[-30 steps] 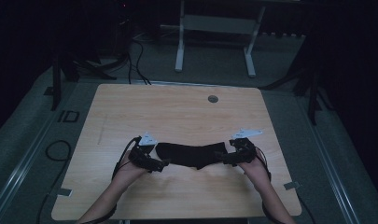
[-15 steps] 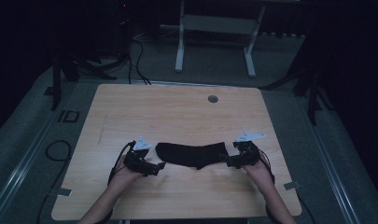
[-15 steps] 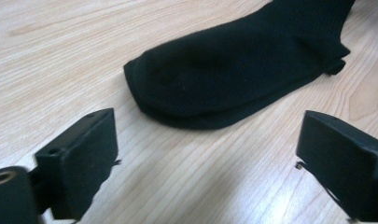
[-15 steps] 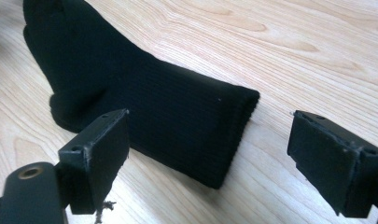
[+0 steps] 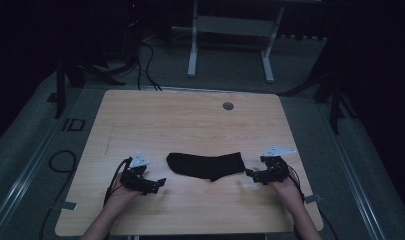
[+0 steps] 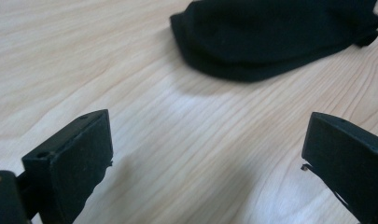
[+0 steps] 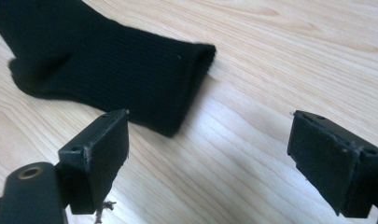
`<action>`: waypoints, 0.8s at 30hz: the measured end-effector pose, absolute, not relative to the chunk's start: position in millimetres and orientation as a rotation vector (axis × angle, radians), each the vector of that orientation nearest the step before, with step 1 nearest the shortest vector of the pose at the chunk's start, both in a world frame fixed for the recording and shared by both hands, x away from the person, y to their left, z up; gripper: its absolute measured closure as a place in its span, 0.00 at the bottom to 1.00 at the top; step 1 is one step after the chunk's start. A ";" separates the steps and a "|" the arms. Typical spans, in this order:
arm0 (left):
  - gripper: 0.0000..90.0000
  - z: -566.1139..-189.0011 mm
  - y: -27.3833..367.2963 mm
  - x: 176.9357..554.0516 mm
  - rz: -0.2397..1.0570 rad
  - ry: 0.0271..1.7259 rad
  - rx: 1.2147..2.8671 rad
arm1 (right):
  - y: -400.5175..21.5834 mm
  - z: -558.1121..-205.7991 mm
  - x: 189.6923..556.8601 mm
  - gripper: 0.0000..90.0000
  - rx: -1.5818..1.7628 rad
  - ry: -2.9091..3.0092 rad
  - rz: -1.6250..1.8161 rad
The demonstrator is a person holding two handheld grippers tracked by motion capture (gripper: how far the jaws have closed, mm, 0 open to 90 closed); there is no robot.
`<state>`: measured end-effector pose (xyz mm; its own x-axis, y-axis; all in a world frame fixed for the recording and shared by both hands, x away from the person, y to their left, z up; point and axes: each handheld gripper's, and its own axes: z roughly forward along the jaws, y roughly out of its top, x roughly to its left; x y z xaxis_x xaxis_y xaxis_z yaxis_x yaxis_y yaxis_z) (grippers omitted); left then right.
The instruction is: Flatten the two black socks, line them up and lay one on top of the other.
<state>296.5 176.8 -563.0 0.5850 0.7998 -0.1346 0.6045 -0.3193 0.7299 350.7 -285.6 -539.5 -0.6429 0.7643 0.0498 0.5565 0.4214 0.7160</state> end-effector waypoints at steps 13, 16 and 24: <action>0.02 -564.3 217.4 265.9 0.392 1.174 1.968 | -314.1 -545.5 335.9 0.14 1.218 2.355 1.084; 0.02 -565.2 227.2 258.7 0.420 1.194 1.944 | -321.8 -547.0 332.4 0.14 1.257 2.335 1.126; 0.02 -570.1 251.7 242.5 0.446 1.247 1.878 | -339.8 -547.8 320.0 0.15 1.239 2.285 1.082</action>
